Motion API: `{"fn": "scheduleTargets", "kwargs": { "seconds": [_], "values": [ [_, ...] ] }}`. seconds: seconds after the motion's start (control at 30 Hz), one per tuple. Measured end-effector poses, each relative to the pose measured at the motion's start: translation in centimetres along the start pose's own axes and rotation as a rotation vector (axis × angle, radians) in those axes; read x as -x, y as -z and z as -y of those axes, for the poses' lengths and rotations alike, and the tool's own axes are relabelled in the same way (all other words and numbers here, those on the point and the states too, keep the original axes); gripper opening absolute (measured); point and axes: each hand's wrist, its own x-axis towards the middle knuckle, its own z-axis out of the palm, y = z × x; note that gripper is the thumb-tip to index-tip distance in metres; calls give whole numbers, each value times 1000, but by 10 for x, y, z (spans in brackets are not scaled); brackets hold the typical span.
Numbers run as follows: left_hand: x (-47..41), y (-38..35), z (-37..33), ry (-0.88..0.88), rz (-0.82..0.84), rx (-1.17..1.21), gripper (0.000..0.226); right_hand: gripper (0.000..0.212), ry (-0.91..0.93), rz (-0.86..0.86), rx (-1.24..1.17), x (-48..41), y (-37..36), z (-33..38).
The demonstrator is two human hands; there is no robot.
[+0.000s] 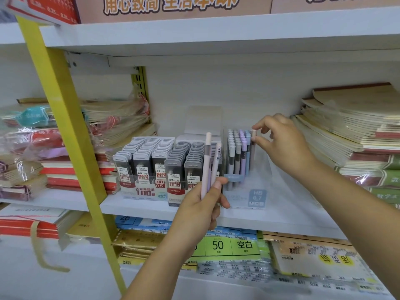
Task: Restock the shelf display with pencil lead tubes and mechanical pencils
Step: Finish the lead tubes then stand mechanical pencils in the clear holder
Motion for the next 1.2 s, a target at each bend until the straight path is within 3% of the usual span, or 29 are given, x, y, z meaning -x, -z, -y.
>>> {"fn": "scheduleTargets", "kwargs": {
  "seconds": [0.17,0.33,0.43,0.5,0.6,0.73,0.8,0.97,1.2],
  "values": [
    [1,-1,-3,7,33,10,23,16,-125,87,2,-2,2,-2],
    [2,-4,-6,8,108,53,25,12,-88,-46,-242,23,24,30],
    [1,-8,-8,7,149,59,25,14,-148,237,-654,40,33,61],
    [0,-12,-9,10,175,44,25,25,-178,327,-824,45,32,72],
    [1,-15,-10,5,187,15,25,22,-218,215,-910,44,31,78],
    [2,-9,-9,12,117,-48,23,19,-300,-105,-951,31,48,63],
    [2,-6,-8,22,82,-46,23,20,-283,-143,-900,25,57,54],
    [-1,-8,-11,-22,30,-55,23,19,-318,129,-958,31,49,58],
    [-10,-12,-37,-121,8,-21,17,34,-240,465,-961,47,42,77]
  ]
}}
